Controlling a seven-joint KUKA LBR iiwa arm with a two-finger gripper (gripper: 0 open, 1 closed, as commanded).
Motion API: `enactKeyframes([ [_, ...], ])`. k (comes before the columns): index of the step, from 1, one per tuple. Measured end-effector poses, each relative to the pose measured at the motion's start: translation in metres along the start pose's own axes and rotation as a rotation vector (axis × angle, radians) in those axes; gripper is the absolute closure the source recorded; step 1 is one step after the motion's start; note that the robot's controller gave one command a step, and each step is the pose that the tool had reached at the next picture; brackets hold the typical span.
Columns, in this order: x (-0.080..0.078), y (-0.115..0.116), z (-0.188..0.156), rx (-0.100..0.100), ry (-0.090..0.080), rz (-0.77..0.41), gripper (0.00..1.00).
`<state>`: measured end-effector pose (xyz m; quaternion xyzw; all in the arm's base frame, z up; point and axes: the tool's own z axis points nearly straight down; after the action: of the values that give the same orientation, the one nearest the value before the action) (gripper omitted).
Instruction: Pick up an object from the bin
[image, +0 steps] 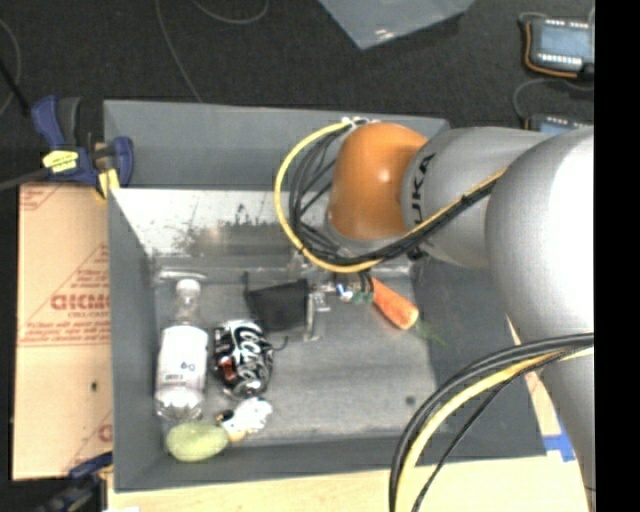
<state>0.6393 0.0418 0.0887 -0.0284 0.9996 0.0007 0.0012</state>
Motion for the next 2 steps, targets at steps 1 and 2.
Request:
enactKeyframes([
  [1,0.005,0.016,-0.011,0.004,-0.005,-0.039,0.00],
  [2,0.006,0.021,0.012,-0.001,-0.005,0.012,0.00],
])
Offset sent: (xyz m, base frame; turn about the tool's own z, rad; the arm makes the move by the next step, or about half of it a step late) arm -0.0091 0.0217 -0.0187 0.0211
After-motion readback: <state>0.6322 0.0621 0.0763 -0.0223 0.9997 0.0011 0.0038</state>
